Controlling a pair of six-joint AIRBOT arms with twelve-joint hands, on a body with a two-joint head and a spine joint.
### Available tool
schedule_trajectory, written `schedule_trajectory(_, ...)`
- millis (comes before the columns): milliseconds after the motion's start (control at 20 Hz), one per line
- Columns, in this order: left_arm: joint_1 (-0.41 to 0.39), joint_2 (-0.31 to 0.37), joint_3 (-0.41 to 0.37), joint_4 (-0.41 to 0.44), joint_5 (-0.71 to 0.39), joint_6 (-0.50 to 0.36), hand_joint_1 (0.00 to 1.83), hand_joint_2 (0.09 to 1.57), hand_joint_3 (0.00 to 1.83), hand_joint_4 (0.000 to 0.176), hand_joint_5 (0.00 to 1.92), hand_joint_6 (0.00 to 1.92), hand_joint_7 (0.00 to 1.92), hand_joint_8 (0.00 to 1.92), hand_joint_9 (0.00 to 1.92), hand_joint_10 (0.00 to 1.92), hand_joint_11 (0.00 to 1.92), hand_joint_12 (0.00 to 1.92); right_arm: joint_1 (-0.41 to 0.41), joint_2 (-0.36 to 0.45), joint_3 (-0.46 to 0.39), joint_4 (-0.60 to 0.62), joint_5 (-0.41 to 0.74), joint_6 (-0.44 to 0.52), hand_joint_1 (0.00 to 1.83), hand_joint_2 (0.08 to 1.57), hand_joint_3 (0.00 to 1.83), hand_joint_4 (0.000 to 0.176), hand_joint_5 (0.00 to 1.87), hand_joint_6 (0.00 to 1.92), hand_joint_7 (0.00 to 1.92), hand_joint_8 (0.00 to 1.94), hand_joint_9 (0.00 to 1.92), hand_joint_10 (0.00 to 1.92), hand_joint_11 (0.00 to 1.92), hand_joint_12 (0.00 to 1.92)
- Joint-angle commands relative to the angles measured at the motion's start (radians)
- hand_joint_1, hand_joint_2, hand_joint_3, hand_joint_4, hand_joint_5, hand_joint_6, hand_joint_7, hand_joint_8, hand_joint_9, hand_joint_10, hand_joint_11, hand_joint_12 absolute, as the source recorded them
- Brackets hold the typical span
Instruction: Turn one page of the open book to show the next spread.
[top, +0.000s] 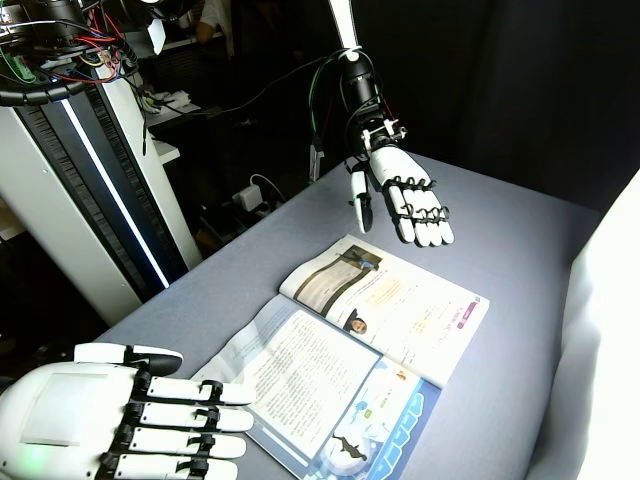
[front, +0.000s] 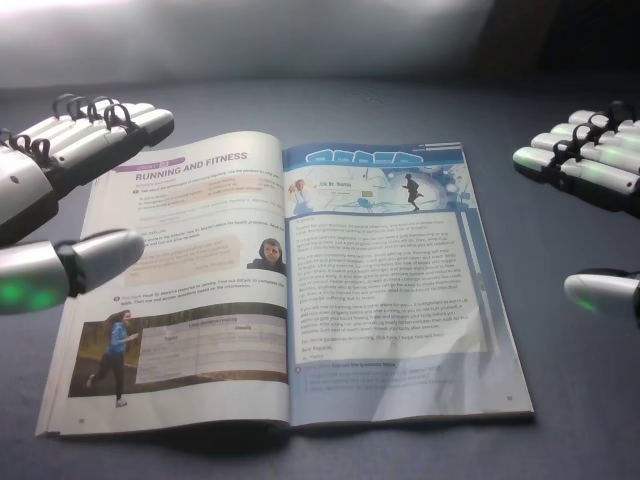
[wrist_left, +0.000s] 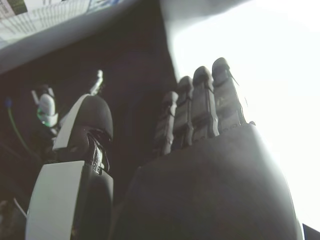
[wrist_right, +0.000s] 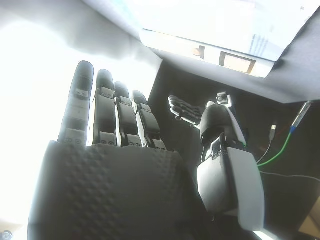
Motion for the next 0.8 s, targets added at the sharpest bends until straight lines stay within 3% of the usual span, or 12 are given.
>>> schedule_trajectory(0,-0.011,-0.011,0.006,-0.024,-0.114,-0.006,0.07,1.4,0.03,0.009,0.0,0.0,0.0,0.0,0.0,0.0,0.0,0.0,0.016,0.008,-0.001,0.011,0.119,-0.005,0.16,1.27,0.05,0.0,0.0,0.0,0.0,0.0,0.0,0.0,0.0,0.0)
schedule_trajectory(50,-0.011,-0.016,0.008,-0.024,-0.112,-0.008,0.08,1.4,0.02,0.0,0.0,0.0,0.0,0.0,0.0,0.0,0.0,0.0,0.02,0.01,-0.001,0.007,0.119,-0.006,0.16,1.27,0.04,0.0,0.0,0.0,0.0,0.0,0.0,0.0,0.0,0.0)
schedule_trajectory(250,-0.011,-0.024,0.015,-0.017,-0.098,-0.018,0.02,1.39,0.0,0.007,0.0,0.0,0.0,0.0,0.0,0.0,0.0,0.0,0.029,0.019,-0.006,-0.016,0.105,-0.006,0.11,1.26,0.02,0.0,0.0,0.0,0.0,0.0,0.0,0.0,0.0,0.0)
schedule_trajectory(450,-0.008,-0.011,0.012,-0.013,-0.08,-0.018,0.0,1.36,0.0,0.014,0.0,0.0,0.0,0.0,0.0,0.0,0.0,0.0,0.106,0.013,-0.002,-0.119,-0.048,-0.003,0.04,1.24,0.01,0.0,0.0,0.0,0.0,0.0,0.0,0.0,0.0,0.0)
schedule_trajectory(600,0.008,0.003,0.005,-0.013,-0.067,-0.018,0.0,1.37,0.0,0.014,0.0,0.0,0.0,0.0,0.0,0.0,0.0,0.0,0.169,-0.028,0.024,-0.249,-0.182,0.059,0.0,1.18,0.0,0.0,0.0,0.0,0.0,0.0,0.0,0.0,0.0,0.0)
schedule_trajectory(750,0.027,0.018,-0.008,-0.025,-0.068,-0.017,0.0,1.4,0.01,0.0,0.0,0.0,0.0,0.0,0.0,0.0,0.0,0.0,0.202,-0.08,0.055,-0.373,-0.273,0.144,0.0,1.17,0.0,0.0,0.0,0.0,0.0,0.0,0.0,0.0,0.0,0.0)
